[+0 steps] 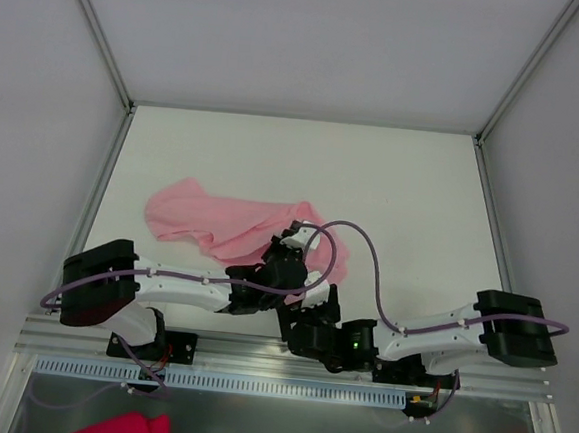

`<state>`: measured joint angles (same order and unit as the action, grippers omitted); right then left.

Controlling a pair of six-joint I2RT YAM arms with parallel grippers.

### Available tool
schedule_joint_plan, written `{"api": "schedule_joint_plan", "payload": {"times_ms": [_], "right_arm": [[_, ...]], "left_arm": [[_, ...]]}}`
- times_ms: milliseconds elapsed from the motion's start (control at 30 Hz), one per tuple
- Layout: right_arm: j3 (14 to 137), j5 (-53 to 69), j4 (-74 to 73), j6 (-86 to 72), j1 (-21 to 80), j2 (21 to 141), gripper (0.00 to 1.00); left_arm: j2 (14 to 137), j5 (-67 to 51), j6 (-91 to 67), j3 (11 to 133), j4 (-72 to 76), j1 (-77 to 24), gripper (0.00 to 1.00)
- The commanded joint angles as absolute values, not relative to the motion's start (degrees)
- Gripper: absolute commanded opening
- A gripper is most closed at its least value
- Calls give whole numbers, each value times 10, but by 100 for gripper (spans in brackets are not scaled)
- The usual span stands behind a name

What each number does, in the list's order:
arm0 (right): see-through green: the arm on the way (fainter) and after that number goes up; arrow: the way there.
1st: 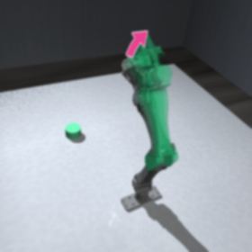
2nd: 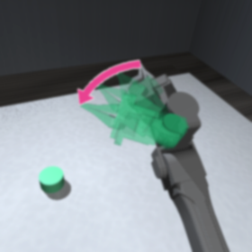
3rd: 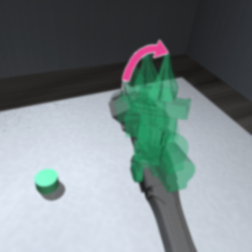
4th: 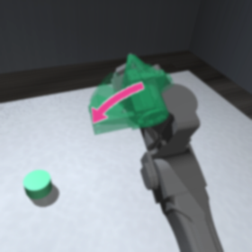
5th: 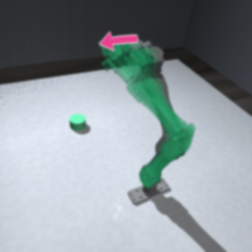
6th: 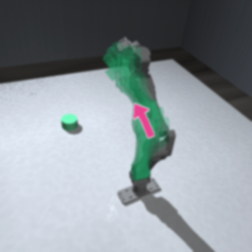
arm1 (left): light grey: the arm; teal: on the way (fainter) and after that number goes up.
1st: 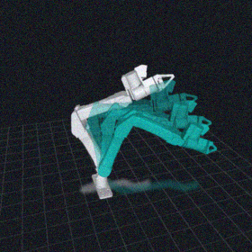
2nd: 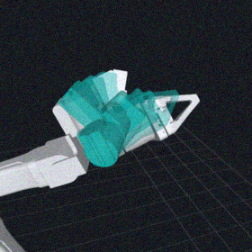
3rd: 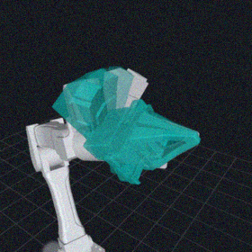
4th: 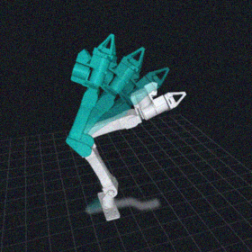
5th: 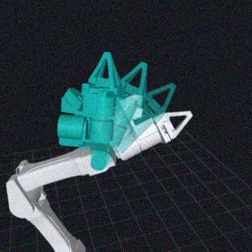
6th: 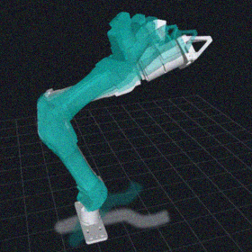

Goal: Fold and stack the t-shirts
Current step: Flatten out the tshirt

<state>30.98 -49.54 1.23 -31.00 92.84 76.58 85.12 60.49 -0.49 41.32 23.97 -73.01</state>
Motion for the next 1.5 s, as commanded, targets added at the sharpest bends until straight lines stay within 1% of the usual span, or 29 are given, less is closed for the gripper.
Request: {"api": "schedule_joint_plan", "payload": {"times_ms": [0,33,167,267,500,667,867,1000,1200,1400,1467], "right_arm": [[309,-551,-55,-318,936,709,95],[304,-554,-71,-327,937,680,95],[288,-577,-109,-340,947,630,95],[297,-597,-158,-365,957,623,95],[285,-593,-191,-428,977,638,95],[263,-574,-147,-440,979,665,95],[270,-566,-81,-440,978,764,94],[293,-566,-76,-436,978,815,93],[295,-567,-58,-426,973,818,93],[287,-566,-44,-408,963,792,92],[280,-556,-19,-404,954,797,90]], "left_arm": [[829,598,-13,410,291,-719,0],[827,593,-18,409,291,-710,0],[824,589,-24,402,287,-692,0],[812,595,-20,397,287,-680,0],[760,604,-14,375,293,-664,0],[728,605,-19,361,291,-649,0],[715,603,-26,353,290,-648,0],[719,605,-23,357,289,-648,0],[713,606,-21,355,286,-648,0],[712,604,-20,353,286,-648,0],[711,603,-20,353,285,-648,0]]}}
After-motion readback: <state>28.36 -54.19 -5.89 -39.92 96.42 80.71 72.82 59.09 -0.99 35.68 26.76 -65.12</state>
